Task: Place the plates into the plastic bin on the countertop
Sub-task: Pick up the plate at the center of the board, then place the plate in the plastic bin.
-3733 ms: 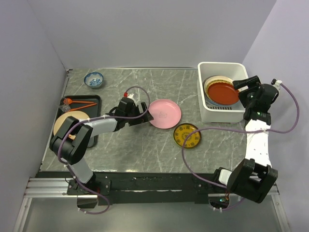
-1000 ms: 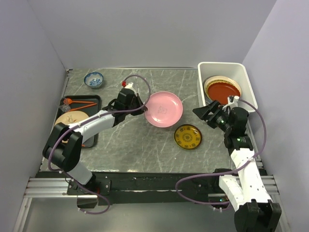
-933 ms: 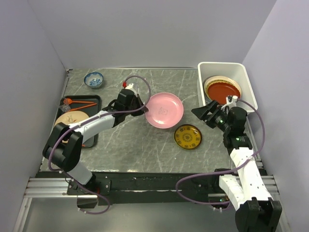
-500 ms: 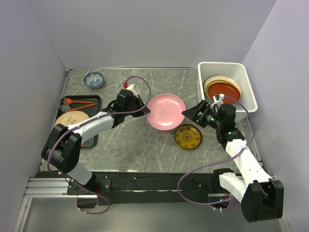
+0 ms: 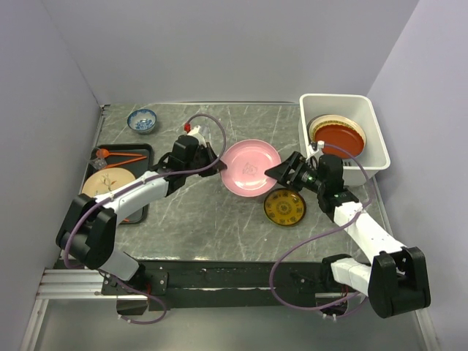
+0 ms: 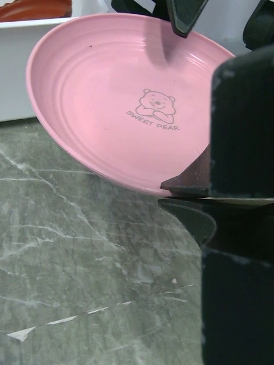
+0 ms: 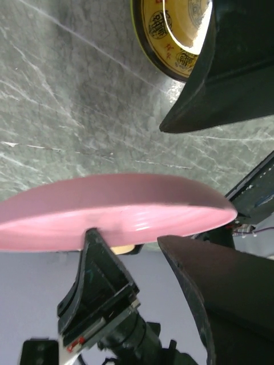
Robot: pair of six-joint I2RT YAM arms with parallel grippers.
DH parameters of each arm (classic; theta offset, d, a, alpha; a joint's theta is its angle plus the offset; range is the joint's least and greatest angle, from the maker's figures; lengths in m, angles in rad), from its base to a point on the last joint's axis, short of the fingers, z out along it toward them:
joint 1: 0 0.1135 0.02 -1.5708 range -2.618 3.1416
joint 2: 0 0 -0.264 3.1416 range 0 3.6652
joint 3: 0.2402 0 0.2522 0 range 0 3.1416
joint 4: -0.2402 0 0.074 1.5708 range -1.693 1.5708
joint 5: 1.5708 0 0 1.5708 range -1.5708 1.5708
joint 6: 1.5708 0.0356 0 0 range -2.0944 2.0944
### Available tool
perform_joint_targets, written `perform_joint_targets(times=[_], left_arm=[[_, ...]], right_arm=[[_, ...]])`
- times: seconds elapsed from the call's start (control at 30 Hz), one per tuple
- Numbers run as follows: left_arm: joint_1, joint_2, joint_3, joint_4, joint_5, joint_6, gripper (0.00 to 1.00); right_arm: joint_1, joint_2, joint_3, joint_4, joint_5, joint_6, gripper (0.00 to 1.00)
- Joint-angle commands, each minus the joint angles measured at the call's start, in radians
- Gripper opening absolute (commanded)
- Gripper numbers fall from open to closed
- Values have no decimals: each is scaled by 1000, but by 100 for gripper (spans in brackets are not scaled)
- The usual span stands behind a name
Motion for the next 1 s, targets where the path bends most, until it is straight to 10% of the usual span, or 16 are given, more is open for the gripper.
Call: perform_joint_targets(times=[0.0,0.13,0.23,0.47,0.8,0.97], left_arm=[[1,-35,-11,61,50,-3,1],[-1,-33,-16,66,68,-5,1],[-1,-35,-19,75,77,-5,1],[-1,-27,-8,60,87,3,1],[-1,-47,-14,48,41,15,90],[-1,-67,-30,35,-18,18,99]], right_arm=[[9,-7,17,76,9,11,75],[10,-2,1,108,-4,29,50],[13,1,-10,125,-15,39,1],[15,-58,-19,59,43,22,0],[17,-70,-13,17,48,5,0],[17,-55,-13,33,45,6,0]])
